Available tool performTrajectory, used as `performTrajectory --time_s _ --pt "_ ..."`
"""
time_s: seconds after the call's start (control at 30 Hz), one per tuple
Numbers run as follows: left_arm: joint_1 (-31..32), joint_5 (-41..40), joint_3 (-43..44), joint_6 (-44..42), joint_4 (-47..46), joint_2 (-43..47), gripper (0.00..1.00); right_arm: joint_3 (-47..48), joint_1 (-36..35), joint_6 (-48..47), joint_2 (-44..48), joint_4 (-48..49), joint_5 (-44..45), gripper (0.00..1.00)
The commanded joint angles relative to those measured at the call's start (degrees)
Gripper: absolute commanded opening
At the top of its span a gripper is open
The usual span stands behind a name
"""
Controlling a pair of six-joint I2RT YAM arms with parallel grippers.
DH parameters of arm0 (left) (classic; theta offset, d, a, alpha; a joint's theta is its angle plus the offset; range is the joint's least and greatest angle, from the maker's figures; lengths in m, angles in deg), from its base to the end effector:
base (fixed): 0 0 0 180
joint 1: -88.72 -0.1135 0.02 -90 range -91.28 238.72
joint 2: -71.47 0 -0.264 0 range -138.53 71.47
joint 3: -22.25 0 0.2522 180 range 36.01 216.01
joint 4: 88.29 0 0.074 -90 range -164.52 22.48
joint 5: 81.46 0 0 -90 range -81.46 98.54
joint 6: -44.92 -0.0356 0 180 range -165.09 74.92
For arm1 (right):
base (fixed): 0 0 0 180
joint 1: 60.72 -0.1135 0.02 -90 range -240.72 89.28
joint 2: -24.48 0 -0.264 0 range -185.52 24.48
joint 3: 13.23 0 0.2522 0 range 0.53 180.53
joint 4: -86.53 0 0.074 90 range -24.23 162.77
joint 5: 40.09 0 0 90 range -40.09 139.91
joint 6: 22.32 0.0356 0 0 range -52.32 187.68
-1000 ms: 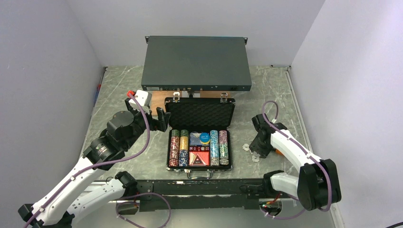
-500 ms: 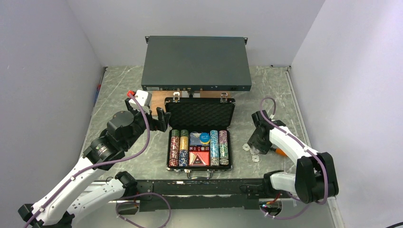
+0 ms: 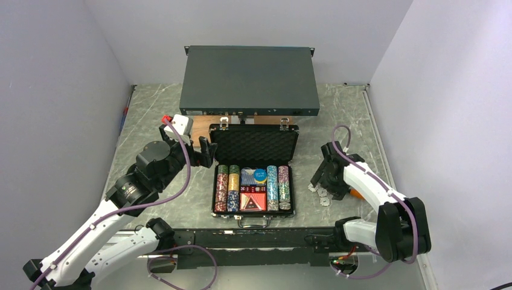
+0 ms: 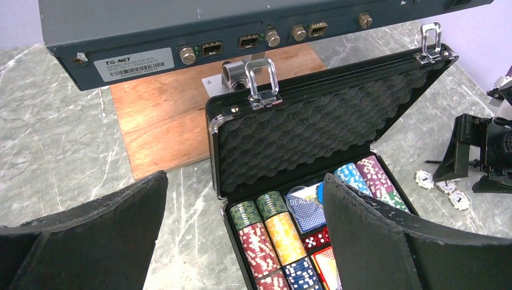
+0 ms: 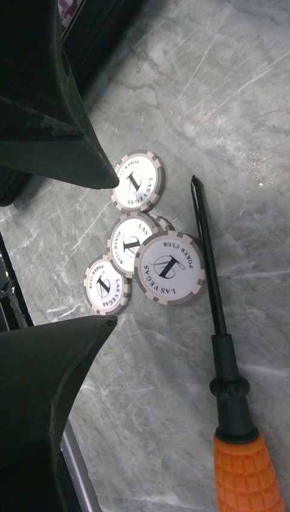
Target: Pack up texas hold em set
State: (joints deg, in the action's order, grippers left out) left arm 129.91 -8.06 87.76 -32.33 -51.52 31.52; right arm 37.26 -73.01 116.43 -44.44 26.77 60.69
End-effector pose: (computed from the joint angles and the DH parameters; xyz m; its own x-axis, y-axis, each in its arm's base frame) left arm 0.1205 -0.0919 0.3708 -0.2354 -0.0750 -0.9690 0.3776 0.9116 -0.1623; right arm 0.1838 0.0332 0.1734 -0.7597 0.5904 -0.2726 0.6058 0.7949 0.0332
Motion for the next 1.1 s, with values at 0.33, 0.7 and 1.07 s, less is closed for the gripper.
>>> performTrajectory --time_s 0.33,0.7,1.07 --pt "-0.15 0.79 0.11 -0.38 -1.89 0.22 0.99 -1.57 5.45 -1.61 2.58 2.69 0.62 0.76" --pt "-0.21 0.53 0.20 -0.62 -1.80 0.05 0.99 1.38 12.02 -5.41 -3.75 5.71 -2.68 0.73" --pt "-0.17 0.67 0.26 -0.80 -1.67 -0.21 1.00 0.07 11.99 -4.74 -6.50 8.38 -5.12 0.59"
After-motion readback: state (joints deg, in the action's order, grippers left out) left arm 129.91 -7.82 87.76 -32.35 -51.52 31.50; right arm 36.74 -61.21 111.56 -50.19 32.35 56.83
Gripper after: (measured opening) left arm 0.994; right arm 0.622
